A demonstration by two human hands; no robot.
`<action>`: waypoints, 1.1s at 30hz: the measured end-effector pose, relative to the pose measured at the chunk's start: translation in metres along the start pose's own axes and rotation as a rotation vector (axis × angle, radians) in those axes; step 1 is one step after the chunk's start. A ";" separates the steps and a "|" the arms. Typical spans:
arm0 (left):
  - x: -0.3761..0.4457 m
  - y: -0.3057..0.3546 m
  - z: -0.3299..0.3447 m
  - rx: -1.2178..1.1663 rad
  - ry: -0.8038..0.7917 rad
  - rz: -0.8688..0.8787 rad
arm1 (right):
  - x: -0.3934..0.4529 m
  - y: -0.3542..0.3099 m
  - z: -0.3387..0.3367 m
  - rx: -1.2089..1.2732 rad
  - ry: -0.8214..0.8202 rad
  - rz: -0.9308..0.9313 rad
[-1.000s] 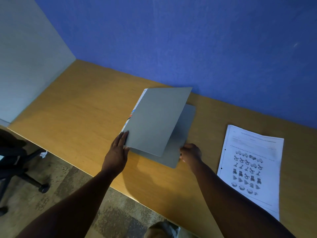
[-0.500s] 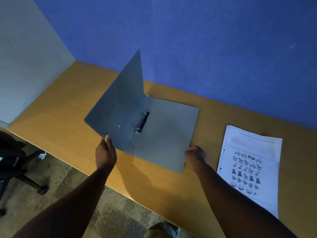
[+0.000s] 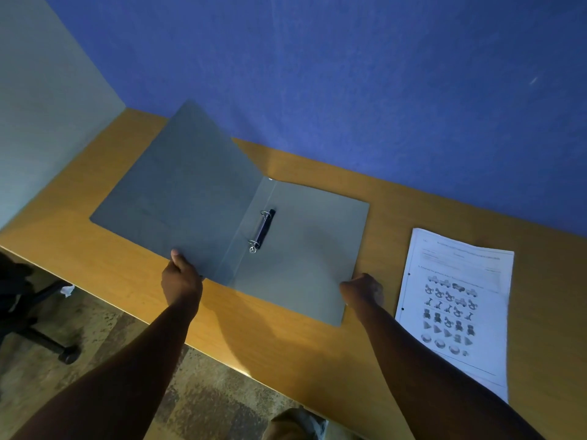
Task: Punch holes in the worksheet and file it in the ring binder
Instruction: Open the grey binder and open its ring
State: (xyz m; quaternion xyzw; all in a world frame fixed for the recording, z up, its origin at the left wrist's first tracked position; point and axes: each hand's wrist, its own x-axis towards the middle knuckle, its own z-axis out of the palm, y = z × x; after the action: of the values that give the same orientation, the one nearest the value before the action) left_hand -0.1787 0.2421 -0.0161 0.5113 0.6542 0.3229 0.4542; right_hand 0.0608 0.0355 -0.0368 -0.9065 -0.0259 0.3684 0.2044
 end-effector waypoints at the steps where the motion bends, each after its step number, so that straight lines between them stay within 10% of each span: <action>1: 0.001 0.002 0.000 0.002 0.008 -0.018 | 0.001 0.000 0.000 -0.002 -0.008 0.006; 11: 0.017 0.010 0.005 -0.093 0.372 -0.296 | 0.000 -0.001 -0.006 -0.053 0.002 0.001; 19: 0.038 0.003 0.009 0.668 0.118 0.286 | 0.001 0.000 -0.009 -0.132 0.000 -0.064; 33: 0.050 -0.009 0.024 1.066 -0.231 0.229 | 0.000 -0.008 -0.007 -0.053 -0.030 0.012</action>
State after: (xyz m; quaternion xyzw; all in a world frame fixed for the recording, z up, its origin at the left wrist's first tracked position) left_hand -0.1633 0.2867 -0.0459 0.7702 0.6132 -0.0633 0.1634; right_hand 0.0662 0.0402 -0.0295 -0.9062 -0.0335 0.3822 0.1775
